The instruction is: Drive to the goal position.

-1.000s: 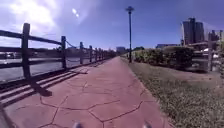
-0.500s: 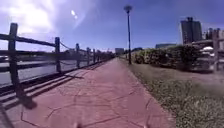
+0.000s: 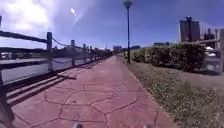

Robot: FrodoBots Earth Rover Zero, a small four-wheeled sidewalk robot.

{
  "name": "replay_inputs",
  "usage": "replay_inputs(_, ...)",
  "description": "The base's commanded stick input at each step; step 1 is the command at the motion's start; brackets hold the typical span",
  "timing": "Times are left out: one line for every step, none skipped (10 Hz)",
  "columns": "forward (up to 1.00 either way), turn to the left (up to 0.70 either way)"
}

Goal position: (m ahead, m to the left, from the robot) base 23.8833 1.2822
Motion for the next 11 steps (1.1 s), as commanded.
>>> replay_inputs(0.7,0.0)
replay_inputs(0.7,0.0)
replay_inputs(0.7,0.0)
replay_inputs(0.7,0.0)
replay_inputs(0.7,0.0)
replay_inputs(0.7,0.0)
replay_inputs(0.7,0.0)
replay_inputs(0.7,0.0)
replay_inputs(0.7,0.0)
replay_inputs(0.7,0.0)
replay_inputs(0.7,0.0)
